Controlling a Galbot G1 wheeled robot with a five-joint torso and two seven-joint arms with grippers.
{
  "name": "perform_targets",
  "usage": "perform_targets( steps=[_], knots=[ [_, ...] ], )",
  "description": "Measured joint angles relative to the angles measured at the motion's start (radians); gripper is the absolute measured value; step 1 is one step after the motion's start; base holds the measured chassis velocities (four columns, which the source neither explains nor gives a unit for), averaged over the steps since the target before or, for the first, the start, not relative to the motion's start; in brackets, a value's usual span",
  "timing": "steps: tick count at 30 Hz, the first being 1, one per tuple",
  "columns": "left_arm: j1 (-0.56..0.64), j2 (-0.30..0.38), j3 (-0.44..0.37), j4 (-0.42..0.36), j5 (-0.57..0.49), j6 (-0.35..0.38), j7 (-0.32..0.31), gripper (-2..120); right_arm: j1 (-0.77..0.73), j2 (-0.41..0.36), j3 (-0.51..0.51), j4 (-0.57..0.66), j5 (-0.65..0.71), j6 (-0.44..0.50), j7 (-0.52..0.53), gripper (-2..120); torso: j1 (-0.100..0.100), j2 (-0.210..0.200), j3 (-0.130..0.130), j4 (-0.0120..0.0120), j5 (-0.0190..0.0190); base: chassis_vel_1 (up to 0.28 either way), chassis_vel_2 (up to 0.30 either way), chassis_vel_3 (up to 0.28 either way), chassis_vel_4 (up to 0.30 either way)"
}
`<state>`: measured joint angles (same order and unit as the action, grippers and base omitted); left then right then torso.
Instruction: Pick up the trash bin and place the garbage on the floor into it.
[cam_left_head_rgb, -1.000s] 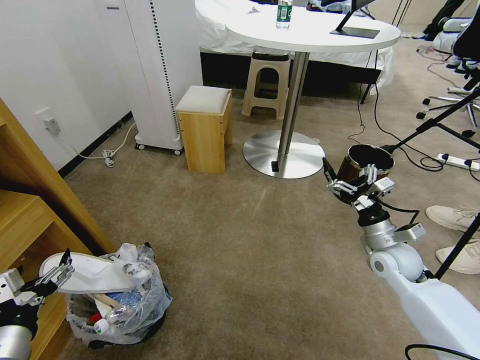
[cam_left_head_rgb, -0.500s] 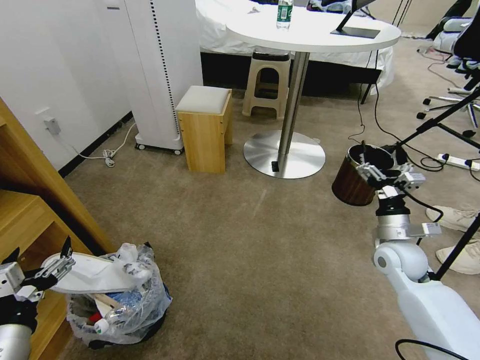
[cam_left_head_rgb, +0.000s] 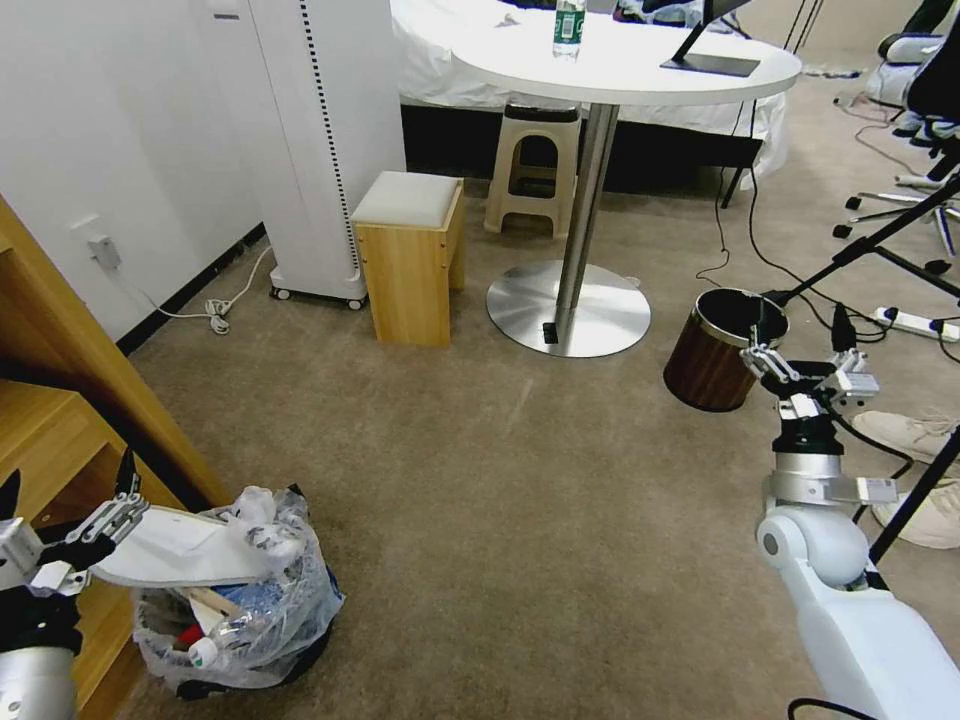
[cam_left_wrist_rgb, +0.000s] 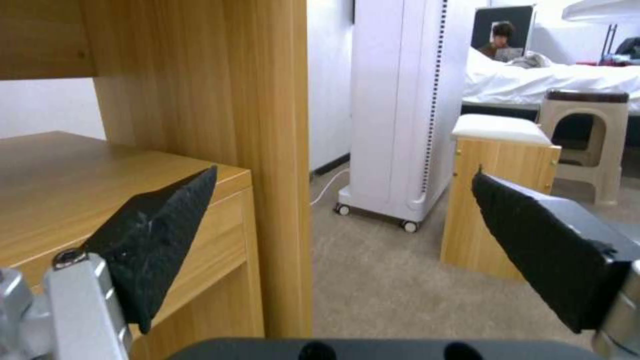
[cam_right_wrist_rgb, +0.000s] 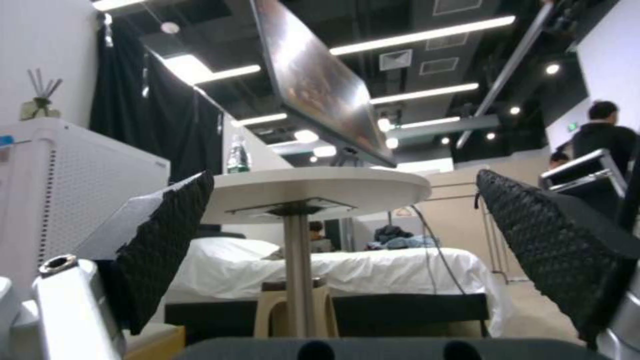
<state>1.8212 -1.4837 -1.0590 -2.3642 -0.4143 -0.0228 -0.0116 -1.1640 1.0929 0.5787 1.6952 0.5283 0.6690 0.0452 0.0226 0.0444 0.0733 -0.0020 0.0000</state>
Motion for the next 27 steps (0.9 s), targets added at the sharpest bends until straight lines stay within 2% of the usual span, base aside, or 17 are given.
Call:
perform_targets(
  steps=[5,13,20,24,27],
  knots=[
    [0.004,-0.002,0.0,0.003,0.035,-0.032,-0.005,100,-0.024,0.033,0.011,-0.01,-0.01,0.018,-0.008,100,0.0,0.0,0.0,-0.0001,0.0,0.0,0.0,0.0,0.0],
    [0.006,0.006,-0.002,0.001,0.047,-0.039,-0.011,100,-0.013,0.06,0.011,-0.024,-0.022,0.033,0.007,100,0.0,0.0,0.0,0.0001,0.0,0.0,0.0,0.0,0.0],
    [0.005,-0.002,0.009,0.002,0.084,-0.049,0.008,100,-0.008,0.088,0.033,-0.022,-0.049,0.032,0.044,100,0.0,0.0,0.0,0.0,0.0,0.0,0.0,0.0,0.0],
    [-0.003,-0.004,0.018,0.011,0.093,-0.049,0.021,100,-0.013,0.102,0.037,-0.018,-0.087,0.026,0.096,100,0.0,0.0,0.0,0.0,0.0,0.0,0.0,0.0,0.0],
    [-0.02,-0.004,0.02,0.035,0.101,-0.052,0.036,100,-0.016,0.12,0.028,-0.018,-0.165,0.009,0.178,100,0.0,0.0,0.0,0.0,-0.0001,0.0,0.0,0.0,0.0]
  ],
)
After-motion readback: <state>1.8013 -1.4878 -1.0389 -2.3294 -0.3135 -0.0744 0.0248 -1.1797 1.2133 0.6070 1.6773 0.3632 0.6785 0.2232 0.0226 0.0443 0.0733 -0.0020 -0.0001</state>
